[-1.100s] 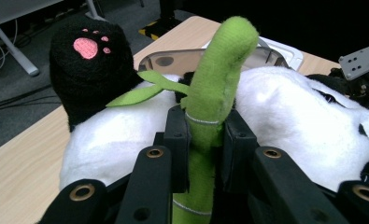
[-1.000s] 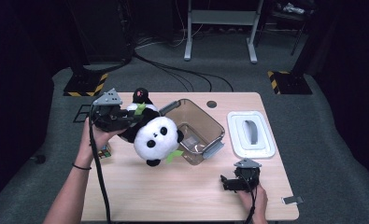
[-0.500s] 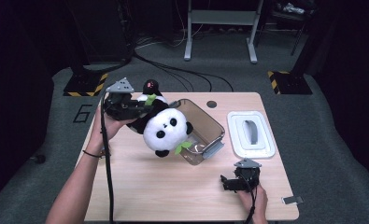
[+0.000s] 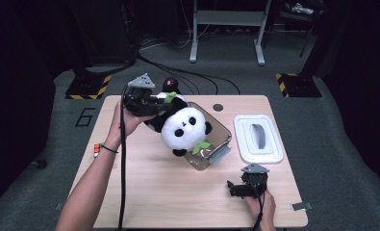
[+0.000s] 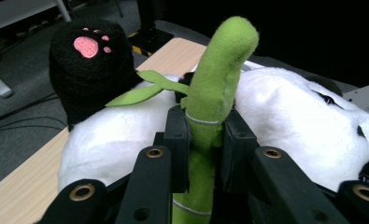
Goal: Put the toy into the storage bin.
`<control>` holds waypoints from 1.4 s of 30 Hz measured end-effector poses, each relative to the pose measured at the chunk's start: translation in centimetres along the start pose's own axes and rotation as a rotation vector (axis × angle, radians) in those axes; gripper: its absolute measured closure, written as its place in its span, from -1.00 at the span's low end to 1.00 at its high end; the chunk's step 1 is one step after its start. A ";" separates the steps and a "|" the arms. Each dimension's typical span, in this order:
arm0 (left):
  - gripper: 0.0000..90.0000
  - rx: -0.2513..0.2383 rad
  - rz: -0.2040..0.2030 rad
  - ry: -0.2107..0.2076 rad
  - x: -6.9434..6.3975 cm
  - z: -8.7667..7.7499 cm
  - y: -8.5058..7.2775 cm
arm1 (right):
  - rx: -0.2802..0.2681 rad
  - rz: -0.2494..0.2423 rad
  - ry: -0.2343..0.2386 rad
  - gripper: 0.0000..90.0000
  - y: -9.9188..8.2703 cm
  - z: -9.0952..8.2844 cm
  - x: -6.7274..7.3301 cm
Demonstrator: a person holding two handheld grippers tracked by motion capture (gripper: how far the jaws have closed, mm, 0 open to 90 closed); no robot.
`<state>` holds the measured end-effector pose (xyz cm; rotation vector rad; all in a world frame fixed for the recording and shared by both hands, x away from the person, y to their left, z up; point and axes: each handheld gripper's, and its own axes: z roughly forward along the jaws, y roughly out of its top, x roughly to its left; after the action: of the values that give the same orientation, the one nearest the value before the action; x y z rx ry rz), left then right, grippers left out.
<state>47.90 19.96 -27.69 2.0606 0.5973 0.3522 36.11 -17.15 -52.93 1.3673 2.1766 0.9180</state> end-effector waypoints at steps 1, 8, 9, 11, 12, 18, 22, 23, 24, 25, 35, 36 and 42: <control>0.68 -0.003 -0.001 0.000 0.0 0.2 0.1 | 0.000 0.001 0.000 -1.00 0.0 0.0 0.0; 0.68 -0.008 -0.026 -0.019 0.4 1.5 0.6 | 0.000 -0.002 0.000 -1.00 0.0 0.0 0.0; 0.68 -0.006 -0.030 -0.024 0.4 1.7 0.6 | -0.002 -0.003 -0.001 -1.00 0.0 0.0 0.0; 0.68 -0.013 -0.041 -0.035 0.6 2.2 0.7 | -0.002 -0.002 -0.001 -1.00 0.0 0.0 0.0; 0.68 -0.014 -0.049 -0.041 0.7 2.5 0.7 | -0.002 -0.003 -0.001 -1.00 0.0 0.0 0.0; 0.68 -0.012 -0.065 -0.063 0.7 4.1 1.1 | -0.002 -0.004 -0.001 -1.00 0.0 0.0 0.0; 0.68 0.000 -0.064 -0.070 0.8 5.1 1.2 | -0.002 -0.004 -0.001 -1.00 0.0 0.0 0.0; 0.68 -0.002 -0.068 -0.072 0.8 5.4 1.2 | -0.002 -0.005 -0.001 -1.00 0.0 0.0 0.0; 0.68 0.000 -0.071 -0.076 0.8 5.6 1.2 | -0.002 -0.003 -0.001 -1.00 0.0 0.0 0.0; 0.68 0.002 -0.069 -0.076 0.9 5.9 1.2 | -0.002 -0.004 -0.001 -1.00 0.0 0.0 0.0; 0.68 0.043 -0.076 -0.077 1.2 8.0 0.8 | -0.002 -0.004 -0.001 -1.00 0.0 0.0 0.0; 0.68 0.045 -0.081 -0.075 1.3 8.1 0.7 | -0.002 -0.004 -0.001 -1.00 0.0 0.0 0.0; 0.68 0.060 -0.095 -0.085 1.5 9.0 -0.1 | -0.002 -0.003 -0.001 -1.00 0.0 0.0 0.0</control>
<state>53.31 14.42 -32.47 2.0850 0.6581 0.1920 36.14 -17.17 -52.94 1.3623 2.1766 0.9180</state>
